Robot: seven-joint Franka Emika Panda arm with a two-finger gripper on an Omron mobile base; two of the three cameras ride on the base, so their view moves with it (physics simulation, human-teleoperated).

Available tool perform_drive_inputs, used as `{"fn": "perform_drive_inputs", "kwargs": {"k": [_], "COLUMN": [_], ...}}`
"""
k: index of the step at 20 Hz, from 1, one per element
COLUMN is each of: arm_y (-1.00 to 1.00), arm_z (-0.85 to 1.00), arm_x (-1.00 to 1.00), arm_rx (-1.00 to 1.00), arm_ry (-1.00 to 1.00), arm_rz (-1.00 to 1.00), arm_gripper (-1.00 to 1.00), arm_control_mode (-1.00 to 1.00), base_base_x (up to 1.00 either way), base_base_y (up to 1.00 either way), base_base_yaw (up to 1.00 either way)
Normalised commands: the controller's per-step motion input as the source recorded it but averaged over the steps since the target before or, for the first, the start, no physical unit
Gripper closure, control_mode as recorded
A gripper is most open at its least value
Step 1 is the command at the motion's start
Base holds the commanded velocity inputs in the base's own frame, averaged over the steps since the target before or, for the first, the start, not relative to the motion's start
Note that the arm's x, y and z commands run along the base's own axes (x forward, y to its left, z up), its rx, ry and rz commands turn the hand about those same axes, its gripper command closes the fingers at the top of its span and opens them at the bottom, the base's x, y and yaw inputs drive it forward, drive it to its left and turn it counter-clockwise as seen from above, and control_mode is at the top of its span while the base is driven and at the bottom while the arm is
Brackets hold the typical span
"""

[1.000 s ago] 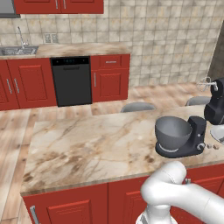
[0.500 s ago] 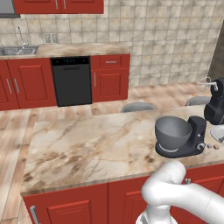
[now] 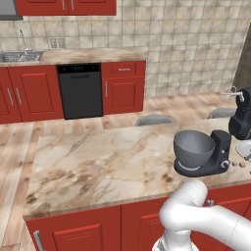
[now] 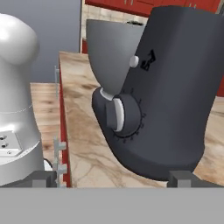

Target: Add butter and sugar cubes to the stand mixer bowl and then turn on the stand mixer to begin making frosting.

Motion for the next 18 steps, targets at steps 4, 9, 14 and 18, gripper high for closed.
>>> {"fn": "perform_drive_inputs", "kwargs": {"k": [4,9,14,18], "arm_y": [-0.01,-0.06,-0.14,-0.15], "arm_z": [-0.11,-0.11,-0.11,-0.11], "arm_x": [0.15,0.10,0.06,0.10], "arm_rx": [0.00,0.00,0.00,0.00], "arm_ry": [0.04,0.03,0.02,0.01], "arm_rz": [0.00,0.00,0.01,0.01], "arm_gripper": [-1.00,-1.00,-1.00,-1.00], "arm_control_mode": [-1.00,-1.00,-1.00,-1.00], "base_base_x": [0.00,0.00,0.00,0.00], "base_base_y": [0.00,0.00,0.00,0.00], "base_base_yaw": [0.00,0.00,0.00,0.00]}}
